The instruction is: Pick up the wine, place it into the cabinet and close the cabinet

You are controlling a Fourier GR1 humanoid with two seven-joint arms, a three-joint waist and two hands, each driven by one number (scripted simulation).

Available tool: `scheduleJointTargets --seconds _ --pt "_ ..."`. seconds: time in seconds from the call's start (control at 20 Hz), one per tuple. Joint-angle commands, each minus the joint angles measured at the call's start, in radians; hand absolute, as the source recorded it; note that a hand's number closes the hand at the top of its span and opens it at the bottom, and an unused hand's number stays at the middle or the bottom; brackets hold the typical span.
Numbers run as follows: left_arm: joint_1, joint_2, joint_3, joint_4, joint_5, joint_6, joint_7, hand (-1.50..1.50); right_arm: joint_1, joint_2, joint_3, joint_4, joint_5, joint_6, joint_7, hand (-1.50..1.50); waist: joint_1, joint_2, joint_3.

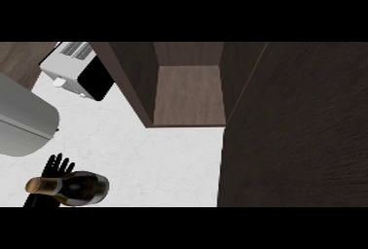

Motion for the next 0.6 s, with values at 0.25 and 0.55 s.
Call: scheduleJointTargets --seconds 0.25,0.55 --pt "-0.093 -0.033 0.013 0.178 0.016 0.013 -0.115 -1.5 0.119 0.015 0.038 -0.182 -0.051 0.0 0.032 -1.5 -0.003 -0.002 0.0" --pt "-0.185 -0.029 -0.008 0.331 -0.014 -0.001 -0.215 -1.5 0.085 0.005 0.011 -0.154 -0.078 0.003 0.035 -1.5 -0.003 0.0 0.0"
